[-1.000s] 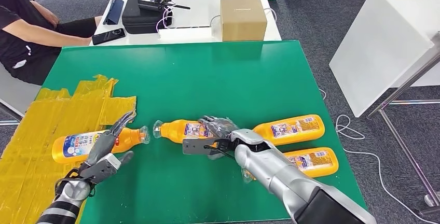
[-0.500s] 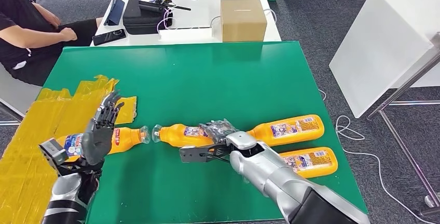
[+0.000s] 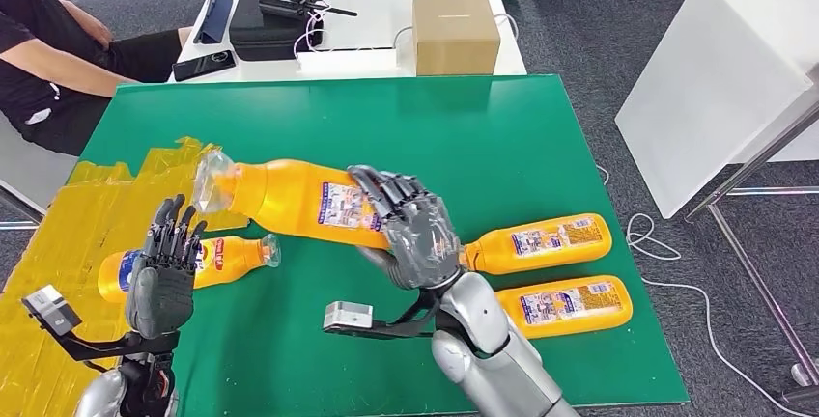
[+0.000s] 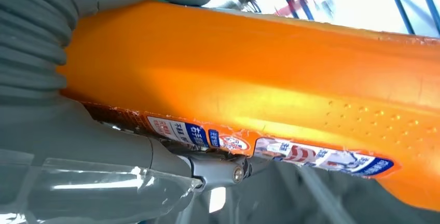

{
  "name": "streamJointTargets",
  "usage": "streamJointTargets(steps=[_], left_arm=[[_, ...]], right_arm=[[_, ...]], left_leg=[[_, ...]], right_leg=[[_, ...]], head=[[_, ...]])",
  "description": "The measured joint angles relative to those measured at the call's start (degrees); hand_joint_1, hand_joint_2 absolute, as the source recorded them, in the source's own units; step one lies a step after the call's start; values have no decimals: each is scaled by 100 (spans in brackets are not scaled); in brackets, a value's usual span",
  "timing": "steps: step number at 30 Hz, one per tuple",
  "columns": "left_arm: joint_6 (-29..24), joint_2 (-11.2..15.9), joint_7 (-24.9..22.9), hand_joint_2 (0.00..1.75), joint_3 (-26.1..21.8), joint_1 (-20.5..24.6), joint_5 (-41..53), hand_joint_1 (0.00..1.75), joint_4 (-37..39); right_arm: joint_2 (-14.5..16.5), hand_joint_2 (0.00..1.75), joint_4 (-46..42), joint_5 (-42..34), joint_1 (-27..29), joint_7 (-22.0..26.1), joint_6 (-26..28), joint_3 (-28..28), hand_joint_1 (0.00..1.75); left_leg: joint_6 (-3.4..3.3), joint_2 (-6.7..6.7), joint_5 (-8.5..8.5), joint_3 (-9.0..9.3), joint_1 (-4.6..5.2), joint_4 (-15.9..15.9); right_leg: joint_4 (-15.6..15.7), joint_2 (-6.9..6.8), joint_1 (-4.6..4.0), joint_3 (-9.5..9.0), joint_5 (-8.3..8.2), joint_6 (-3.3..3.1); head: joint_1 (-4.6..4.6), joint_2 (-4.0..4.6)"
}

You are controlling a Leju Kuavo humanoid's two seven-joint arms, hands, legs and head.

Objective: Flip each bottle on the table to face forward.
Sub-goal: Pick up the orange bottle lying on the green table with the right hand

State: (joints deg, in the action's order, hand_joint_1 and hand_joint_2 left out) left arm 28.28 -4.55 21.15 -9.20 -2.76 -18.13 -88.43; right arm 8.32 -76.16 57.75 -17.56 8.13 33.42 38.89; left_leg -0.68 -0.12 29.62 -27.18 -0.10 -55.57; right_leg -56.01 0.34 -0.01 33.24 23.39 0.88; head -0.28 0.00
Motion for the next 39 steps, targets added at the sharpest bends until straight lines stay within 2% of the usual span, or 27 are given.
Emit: streamJointTargets(steps=[5,9,12,20,31,39], left_arm=[[48,-23,15,175,38,-48,-68,0,-20],[90,-44,34,175,106,-102,-79,0,-60],[150,-73,175,175,196,-138,33,0,-143],[274,-153,477,175,765,-195,295,0,-578],[195,-169,627,175,1119,-198,481,0,-809],[195,-169,619,175,1144,-229,325,0,-819]], right_arm=[[-37,175,-837,-369,340,230,-207,-225,175],[-37,175,-1039,-477,432,258,-344,-282,175],[-28,175,-1052,-662,439,225,-676,-294,175],[227,175,-396,-1094,207,-27,-1548,-306,175],[470,175,210,-1082,61,-79,-1812,-280,175],[765,175,367,-615,72,-76,-1860,310,175]], left_leg=[[-1,-4,0,6,2,0],[0,-3,-1,9,1,0],[0,-2,-1,7,0,0],[-1,-1,-2,6,1,0],[-1,-1,-1,4,0,0],[0,-3,-2,4,-2,1]], right_leg=[[1,3,3,-1,-2,1],[0,2,1,-1,-2,0],[-1,2,0,-1,-2,0],[-1,2,2,-2,-3,0],[-1,2,1,-1,-2,0],[-3,2,-2,0,-2,0]], head=[[0,0],[1,0],[2,0],[2,0],[1,0],[1,0]])
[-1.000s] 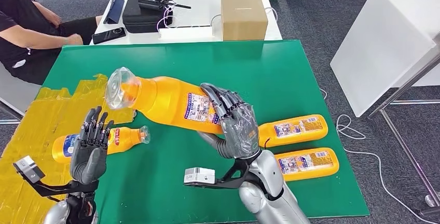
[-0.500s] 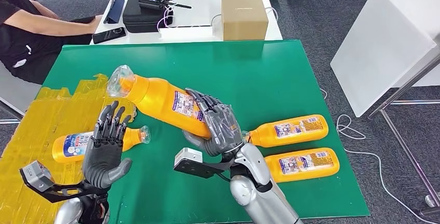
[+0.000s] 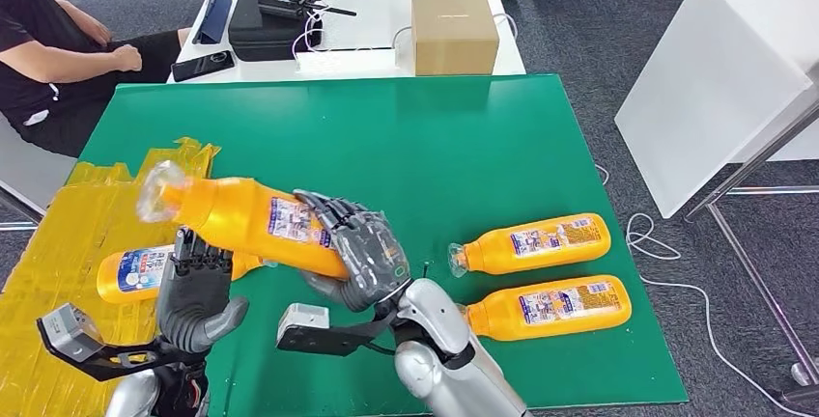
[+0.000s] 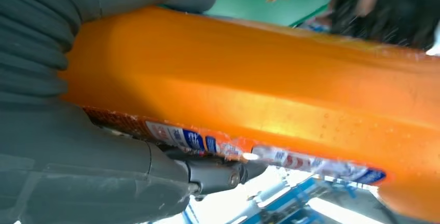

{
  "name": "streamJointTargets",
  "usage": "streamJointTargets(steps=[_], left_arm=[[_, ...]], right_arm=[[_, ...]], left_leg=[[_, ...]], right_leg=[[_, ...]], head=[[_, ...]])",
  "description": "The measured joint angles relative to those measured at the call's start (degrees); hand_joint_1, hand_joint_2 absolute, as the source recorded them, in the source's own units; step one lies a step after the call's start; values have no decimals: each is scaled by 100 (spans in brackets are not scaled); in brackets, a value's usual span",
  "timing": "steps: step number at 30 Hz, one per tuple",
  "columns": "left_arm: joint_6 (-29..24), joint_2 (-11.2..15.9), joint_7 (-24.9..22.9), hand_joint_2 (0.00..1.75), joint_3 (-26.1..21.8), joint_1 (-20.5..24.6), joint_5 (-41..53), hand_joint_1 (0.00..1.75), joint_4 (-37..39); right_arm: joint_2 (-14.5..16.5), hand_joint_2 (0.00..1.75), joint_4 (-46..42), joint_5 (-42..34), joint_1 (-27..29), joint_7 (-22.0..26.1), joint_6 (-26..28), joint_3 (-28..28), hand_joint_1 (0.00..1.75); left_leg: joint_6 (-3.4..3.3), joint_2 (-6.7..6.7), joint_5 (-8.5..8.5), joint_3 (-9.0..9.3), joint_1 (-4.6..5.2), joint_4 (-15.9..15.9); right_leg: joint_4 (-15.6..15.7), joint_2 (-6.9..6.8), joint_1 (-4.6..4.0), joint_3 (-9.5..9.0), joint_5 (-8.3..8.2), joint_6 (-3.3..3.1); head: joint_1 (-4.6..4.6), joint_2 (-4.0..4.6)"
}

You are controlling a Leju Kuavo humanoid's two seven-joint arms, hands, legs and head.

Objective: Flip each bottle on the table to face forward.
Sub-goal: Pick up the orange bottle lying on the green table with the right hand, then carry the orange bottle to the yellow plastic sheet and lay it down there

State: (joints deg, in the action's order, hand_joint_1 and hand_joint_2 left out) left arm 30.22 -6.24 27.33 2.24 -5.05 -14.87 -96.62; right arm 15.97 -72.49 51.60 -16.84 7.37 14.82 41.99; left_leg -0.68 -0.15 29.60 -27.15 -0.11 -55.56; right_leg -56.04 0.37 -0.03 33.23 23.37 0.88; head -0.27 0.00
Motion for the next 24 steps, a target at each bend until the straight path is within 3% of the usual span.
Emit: streamJointTargets(steps=[10,21,22,24], left_arm=[[18,6,-19,175,-21,-135,-59,0,1],[-25,69,-19,175,-32,-271,-39,0,-1],[-31,77,-19,175,-31,-283,-34,8,-1],[-37,92,-19,175,-30,-303,-34,95,-1]], right_arm=[[137,175,-21,97,-118,-46,-223,1061,175],[138,175,373,-298,-414,-14,-352,1433,175],[147,175,430,-328,-436,-15,-352,1444,175],[168,175,541,-365,-479,-17,-355,1453,175]], left_leg=[[0,0,0,-5,0,0],[0,1,0,1,1,0],[0,1,0,1,1,0],[0,1,0,1,1,0]], right_leg=[[2,0,4,-1,0,0],[2,-1,0,1,0,0],[2,-1,0,1,0,0],[2,-1,-1,1,0,0]], head=[[-2,0],[0,0],[0,0],[-1,0]])
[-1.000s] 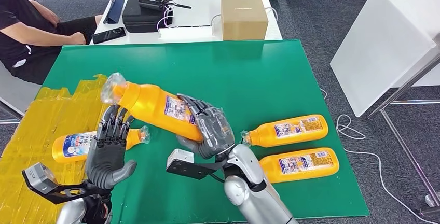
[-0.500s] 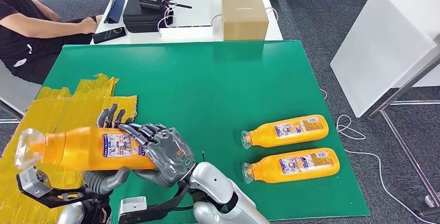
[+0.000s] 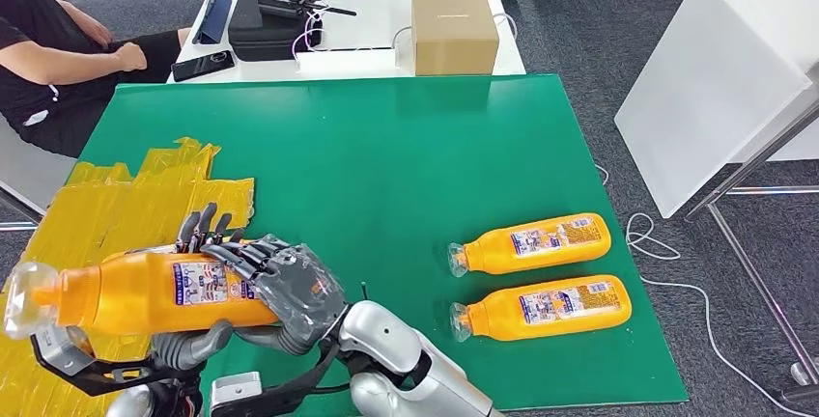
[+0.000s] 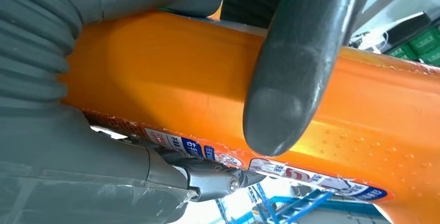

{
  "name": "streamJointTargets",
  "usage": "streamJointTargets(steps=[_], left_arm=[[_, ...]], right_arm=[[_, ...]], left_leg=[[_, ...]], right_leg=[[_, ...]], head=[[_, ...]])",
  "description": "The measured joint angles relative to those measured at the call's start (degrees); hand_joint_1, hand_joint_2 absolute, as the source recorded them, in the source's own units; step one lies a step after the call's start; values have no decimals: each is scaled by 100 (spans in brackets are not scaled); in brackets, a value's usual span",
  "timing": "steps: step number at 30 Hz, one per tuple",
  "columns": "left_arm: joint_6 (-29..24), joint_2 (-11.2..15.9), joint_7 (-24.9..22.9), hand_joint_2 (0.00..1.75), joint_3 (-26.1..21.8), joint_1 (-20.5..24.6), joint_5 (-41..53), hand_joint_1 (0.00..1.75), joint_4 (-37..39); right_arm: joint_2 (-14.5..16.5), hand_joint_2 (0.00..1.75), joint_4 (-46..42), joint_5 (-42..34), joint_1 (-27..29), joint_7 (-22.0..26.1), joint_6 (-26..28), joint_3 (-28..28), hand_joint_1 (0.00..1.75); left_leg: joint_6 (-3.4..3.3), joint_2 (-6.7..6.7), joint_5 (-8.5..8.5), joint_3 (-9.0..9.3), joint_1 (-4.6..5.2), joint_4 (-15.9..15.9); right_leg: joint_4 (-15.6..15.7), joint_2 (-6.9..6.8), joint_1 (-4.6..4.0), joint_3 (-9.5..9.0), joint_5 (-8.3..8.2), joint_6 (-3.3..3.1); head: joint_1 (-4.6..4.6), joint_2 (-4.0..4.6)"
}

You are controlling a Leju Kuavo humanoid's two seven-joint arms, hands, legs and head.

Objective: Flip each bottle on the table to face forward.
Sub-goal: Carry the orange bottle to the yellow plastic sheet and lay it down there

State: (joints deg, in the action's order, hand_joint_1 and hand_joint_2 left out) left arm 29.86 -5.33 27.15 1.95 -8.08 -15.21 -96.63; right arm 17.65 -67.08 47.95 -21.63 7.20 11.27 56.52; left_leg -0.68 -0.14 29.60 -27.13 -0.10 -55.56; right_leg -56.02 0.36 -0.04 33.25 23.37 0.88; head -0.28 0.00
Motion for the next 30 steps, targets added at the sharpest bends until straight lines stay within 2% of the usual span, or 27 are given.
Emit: streamJointTargets(steps=[1,2,17,18,21,22,23,27,30], left_arm=[[2,7,0,175,0,-9,-10,139,0],[6,13,0,175,0,-19,-31,175,1],[78,75,26,175,-64,-87,-186,175,2],[84,77,29,175,-70,-93,-187,175,2],[86,79,40,175,-93,-107,-174,175,2],[73,80,47,175,-102,-107,-147,175,2],[36,80,63,175,-110,-106,-92,175,2],[-420,77,218,175,-123,-101,549,175,-50],[-809,73,315,175,-173,-81,1138,175,-132]], right_arm=[[10,175,56,-10,-21,-3,-3,2,175],[25,175,113,-16,-39,-6,-5,3,175],[177,175,502,122,-120,-109,7,38,175],[180,175,507,150,-123,-127,10,45,165],[181,175,521,229,-130,-178,30,63,34],[181,175,527,275,-128,-195,63,68,0],[179,175,532,333,-122,-215,115,72,0],[113,0,419,599,32,-399,349,61,0],[4,0,110,703,197,-541,394,-4,0]], left_leg=[[0,0,0,0,0,0],[0,-1,0,1,0,0],[0,-1,0,2,0,0],[0,-1,0,2,0,0],[0,-1,0,2,0,0],[0,-1,0,2,0,0],[0,-1,0,3,0,0],[0,-1,0,2,0,0],[0,-1,0,1,0,0]], right_leg=[[0,0,0,0,0,0],[0,0,0,0,0,0],[0,1,-3,0,0,0],[0,1,-3,0,0,0],[0,1,-3,0,0,0],[0,1,-4,0,0,0],[0,0,-4,0,0,0],[0,0,-4,0,0,0],[0,0,-4,0,0,0]], head=[[0,0],[0,0],[1,0],[0,0],[1,0],[1,0],[1,0],[-1,0],[0,0]])
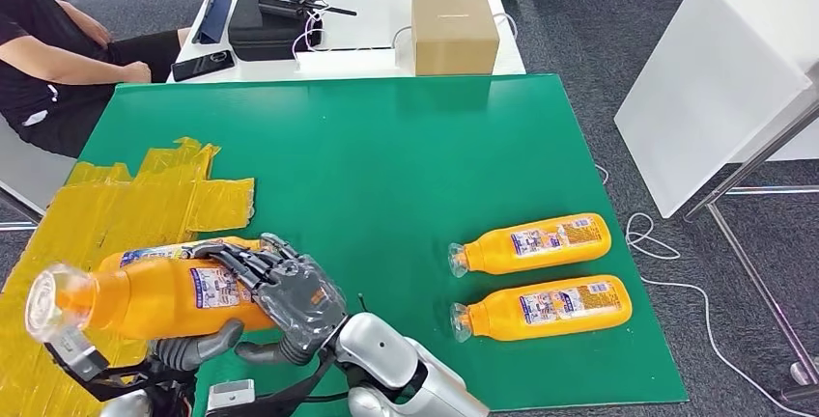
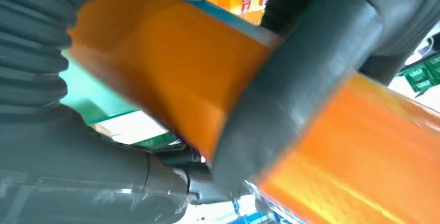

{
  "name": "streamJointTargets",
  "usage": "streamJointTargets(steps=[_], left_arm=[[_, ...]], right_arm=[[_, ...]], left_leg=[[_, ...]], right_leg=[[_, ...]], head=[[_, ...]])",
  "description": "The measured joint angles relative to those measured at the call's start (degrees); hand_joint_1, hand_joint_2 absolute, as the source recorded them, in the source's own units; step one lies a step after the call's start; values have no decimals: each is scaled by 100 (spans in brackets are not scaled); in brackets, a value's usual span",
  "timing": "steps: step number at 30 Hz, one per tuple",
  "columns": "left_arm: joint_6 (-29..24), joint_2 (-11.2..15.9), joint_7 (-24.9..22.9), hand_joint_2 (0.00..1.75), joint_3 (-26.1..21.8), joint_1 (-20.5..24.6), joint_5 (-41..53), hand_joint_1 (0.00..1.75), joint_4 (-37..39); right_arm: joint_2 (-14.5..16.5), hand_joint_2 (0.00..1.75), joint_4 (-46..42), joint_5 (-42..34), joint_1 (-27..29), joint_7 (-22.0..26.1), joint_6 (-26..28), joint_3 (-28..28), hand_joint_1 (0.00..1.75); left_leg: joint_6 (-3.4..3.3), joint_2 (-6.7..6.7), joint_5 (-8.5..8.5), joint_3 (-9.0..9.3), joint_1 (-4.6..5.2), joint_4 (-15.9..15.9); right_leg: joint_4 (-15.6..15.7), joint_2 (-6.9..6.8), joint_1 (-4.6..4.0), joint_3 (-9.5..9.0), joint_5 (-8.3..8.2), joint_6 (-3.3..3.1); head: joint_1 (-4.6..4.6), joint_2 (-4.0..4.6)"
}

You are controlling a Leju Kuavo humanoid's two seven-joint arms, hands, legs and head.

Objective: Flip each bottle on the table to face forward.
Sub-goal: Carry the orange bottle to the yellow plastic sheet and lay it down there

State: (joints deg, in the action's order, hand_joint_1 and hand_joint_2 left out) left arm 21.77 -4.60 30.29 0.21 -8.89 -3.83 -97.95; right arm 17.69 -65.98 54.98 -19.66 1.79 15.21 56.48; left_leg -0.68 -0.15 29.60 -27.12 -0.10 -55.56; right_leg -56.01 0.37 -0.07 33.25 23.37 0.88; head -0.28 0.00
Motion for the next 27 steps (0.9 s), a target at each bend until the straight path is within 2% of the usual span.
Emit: streamJointTargets(steps=[7,11,13,17,19,23,27], left_arm=[[-681,-45,58,175,-296,155,882,175,-98],[-1600,-34,44,175,-732,249,1923,175,-93],[-2040,-20,16,175,-855,291,2506,175,-68],[-2550,28,-47,175,-1083,375,3109,175,11],[-3098,72,-214,175,-1148,400,3778,175,56],[-4583,319,-808,175,-1285,523,5676,175,501],[-5235,698,-1228,175,-1403,880,6661,175,1331]], right_arm=[[-313,0,-775,67,299,-64,95,-372,0],[-553,0,-1228,-96,412,5,170,-702,0],[-670,0,-1416,-233,454,60,155,-822,0],[-873,0,-1762,-417,532,140,106,-1044,0],[-958,0,-1887,-595,542,190,42,-1129,0],[-1215,0,-2119,-1363,555,403,-300,-1355,0],[-1469,0,-2161,-1981,495,578,-708,-1562,0]], left_leg=[[0,-3,1,-2,0,0],[0,-1,0,1,-1,0],[1,1,0,0,-1,0],[0,-5,0,0,-1,0],[0,-3,0,0,0,0],[0,0,0,0,0,0],[1,1,-2,2,0,0]], right_leg=[[1,2,4,-1,0,0],[2,0,0,-1,0,0],[1,0,-1,-1,0,0],[0,3,0,0,0,0],[1,2,0,0,0,0],[2,1,1,0,0,0],[1,1,2,-3,-1,-1]], head=[[-1,0],[1,0],[1,0],[-1,0],[0,0],[0,0],[1,0]])
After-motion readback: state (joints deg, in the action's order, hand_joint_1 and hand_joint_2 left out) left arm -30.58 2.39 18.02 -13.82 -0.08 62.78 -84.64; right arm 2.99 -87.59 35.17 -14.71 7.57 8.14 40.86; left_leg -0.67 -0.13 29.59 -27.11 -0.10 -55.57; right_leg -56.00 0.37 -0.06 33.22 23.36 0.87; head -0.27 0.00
